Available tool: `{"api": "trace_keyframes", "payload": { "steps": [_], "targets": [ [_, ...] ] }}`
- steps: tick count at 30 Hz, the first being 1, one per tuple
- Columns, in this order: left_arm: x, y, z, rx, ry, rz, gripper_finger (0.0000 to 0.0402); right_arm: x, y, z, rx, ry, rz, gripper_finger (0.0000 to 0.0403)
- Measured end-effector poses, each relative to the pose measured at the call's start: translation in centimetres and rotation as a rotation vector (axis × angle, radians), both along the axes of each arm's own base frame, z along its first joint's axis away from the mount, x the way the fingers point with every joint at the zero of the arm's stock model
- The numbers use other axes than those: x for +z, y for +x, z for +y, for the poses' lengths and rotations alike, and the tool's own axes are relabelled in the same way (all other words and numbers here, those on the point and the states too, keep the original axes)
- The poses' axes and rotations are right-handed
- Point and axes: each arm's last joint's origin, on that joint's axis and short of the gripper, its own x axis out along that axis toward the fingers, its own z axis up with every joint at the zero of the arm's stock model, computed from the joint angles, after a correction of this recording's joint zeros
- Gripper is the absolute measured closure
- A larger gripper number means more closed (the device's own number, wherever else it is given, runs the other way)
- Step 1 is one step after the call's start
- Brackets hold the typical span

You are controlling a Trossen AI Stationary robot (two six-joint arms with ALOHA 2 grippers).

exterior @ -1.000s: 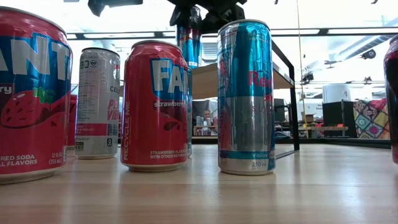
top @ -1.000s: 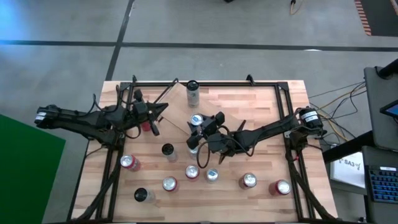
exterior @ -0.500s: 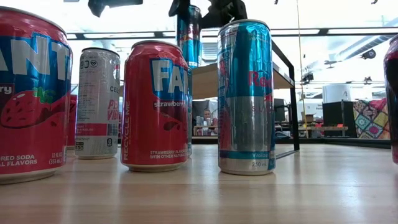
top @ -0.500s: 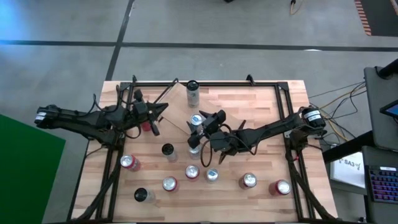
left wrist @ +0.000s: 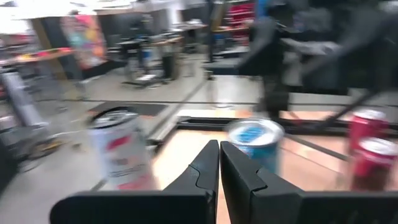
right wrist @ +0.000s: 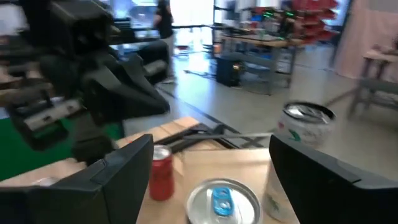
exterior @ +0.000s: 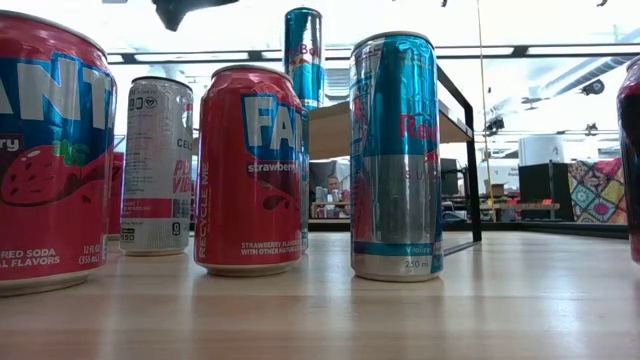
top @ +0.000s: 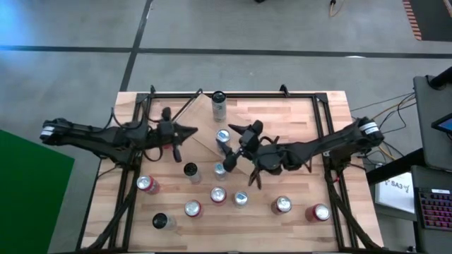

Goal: Place canned beverage on shelf
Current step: Put the silver/blue soda can on the shelf

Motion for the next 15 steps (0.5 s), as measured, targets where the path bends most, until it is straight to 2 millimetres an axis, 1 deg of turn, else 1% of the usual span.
{"api": "trace_keyframes", "payload": {
  "steps": [5,8,11,15],
  "targets": [
    [-0.7,0.9,-0.7,-0.155,-0.006,0.039,0.0402,1.4,-1.3,0.2,0.134,-0.006,0.02,0.0116],
    [-1.3,1.5,-1.3,-0.195,-0.005,0.073,0.0402,2.0,-2.3,0.0,0.181,0.014,0.049,0.0141],
    [-2.0,2.3,-1.9,-0.22,0.004,0.105,0.0402,2.3,-3.3,-0.2,0.202,0.037,0.086,0.0181],
    [-3.1,3.7,-2.7,-0.242,0.013,0.136,0.0402,2.4,-4.4,-0.5,0.196,0.058,0.147,0.0253]
  ]
}}
